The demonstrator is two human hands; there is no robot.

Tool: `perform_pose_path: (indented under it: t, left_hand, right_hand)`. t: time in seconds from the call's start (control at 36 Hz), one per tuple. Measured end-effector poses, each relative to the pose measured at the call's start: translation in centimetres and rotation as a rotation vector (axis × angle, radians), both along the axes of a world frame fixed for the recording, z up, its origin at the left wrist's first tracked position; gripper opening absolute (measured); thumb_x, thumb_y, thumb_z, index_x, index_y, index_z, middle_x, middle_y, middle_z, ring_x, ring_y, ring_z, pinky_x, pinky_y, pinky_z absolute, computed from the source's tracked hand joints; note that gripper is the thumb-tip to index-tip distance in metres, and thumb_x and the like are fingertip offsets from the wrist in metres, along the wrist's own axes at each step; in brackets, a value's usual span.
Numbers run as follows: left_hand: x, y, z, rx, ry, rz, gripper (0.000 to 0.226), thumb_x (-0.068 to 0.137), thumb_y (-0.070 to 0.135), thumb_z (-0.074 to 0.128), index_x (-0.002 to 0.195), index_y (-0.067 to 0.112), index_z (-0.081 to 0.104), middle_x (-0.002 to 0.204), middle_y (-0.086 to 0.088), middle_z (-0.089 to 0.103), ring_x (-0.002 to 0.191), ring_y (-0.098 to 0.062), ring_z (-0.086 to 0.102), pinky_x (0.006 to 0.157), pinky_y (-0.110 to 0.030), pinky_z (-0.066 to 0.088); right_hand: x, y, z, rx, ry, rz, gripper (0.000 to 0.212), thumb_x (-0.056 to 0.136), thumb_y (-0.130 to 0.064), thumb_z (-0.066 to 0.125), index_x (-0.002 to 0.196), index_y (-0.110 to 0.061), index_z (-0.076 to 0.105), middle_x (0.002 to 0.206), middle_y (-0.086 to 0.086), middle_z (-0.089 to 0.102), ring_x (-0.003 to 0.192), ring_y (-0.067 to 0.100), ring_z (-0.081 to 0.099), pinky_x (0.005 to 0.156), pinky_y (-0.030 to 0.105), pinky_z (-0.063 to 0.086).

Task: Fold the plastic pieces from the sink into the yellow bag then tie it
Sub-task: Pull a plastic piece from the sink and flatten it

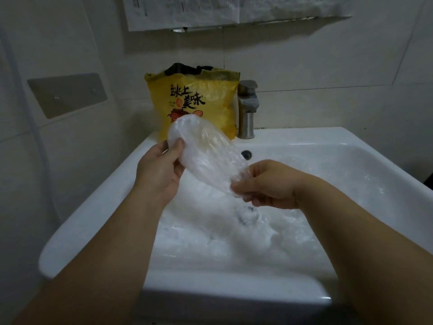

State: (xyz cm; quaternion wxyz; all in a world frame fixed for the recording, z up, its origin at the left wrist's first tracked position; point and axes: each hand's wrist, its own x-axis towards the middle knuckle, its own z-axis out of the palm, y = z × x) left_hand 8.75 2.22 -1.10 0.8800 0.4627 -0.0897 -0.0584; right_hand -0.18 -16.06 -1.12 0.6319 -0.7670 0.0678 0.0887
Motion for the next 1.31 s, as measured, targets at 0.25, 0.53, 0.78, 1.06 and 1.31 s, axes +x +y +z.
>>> perform_pose_path:
  t: [0.25,0.53,0.78,1.06,1.31]
  left_hand:
    - [-3.3,-2.3,-0.9,0.381,-0.084,-0.610,0.096,0.043,0.060,0.088,0.122,0.009,0.063,0.118,-0.011,0.068,0.112,-0.029,0.063,0.099,-0.041,0.049]
    - [-0.8,-0.8,0.5,0.021,0.085,-0.167,0.019,0.090,0.018,0.060,0.104,0.007,0.066,0.087,-0.004,0.075,0.076,-0.012,0.072,0.063,-0.022,0.057]
    - [-1.1,0.2,0.3,0.084,0.181,-0.317,0.048,0.079,0.025,0.067,0.122,0.006,0.059,0.120,-0.014,0.067,0.110,-0.025,0.065,0.085,-0.039,0.058]
    - [-0.2,0.4,0.3,0.115,0.251,-0.189,0.010,0.092,0.002,0.057,0.092,0.008,0.065,0.075,-0.002,0.074,0.063,-0.008,0.069,0.061,-0.016,0.055]
    - [0.1,0.4,-0.5,0.294,0.231,-0.322,0.034,0.097,0.018,0.051,0.127,0.003,0.058,0.114,-0.012,0.070,0.096,-0.022,0.070,0.078,-0.031,0.059]
  right_hand:
    - [0.2,2.0,0.2,0.099,-0.187,-0.096,0.014,0.089,-0.005,0.063,0.089,0.009,0.063,0.070,0.013,0.055,0.050,0.011,0.045,0.047,0.020,0.039]
    - [0.4,1.6,-0.5,-0.185,-0.149,-0.058,0.014,0.085,-0.016,0.071,0.080,-0.004,0.068,0.061,0.006,0.058,0.055,0.015,0.049,0.056,0.026,0.044]
    - [-0.1,0.6,0.5,0.056,-0.110,-0.079,0.014,0.085,-0.010,0.069,0.093,0.001,0.068,0.078,0.013,0.059,0.056,0.011,0.050,0.051,0.019,0.044]
    - [-0.4,1.0,1.1,0.120,-0.244,-0.080,0.068,0.093,0.004,0.044,0.144,-0.038,0.030,0.136,0.010,0.049,0.094,0.030,0.063,0.071,0.034,0.057]
    - [-0.9,3.4,0.5,-0.611,-0.745,0.049,0.025,0.087,-0.014,0.066,0.108,-0.028,0.070,0.147,-0.003,0.043,0.124,-0.005,0.035,0.103,0.015,0.034]
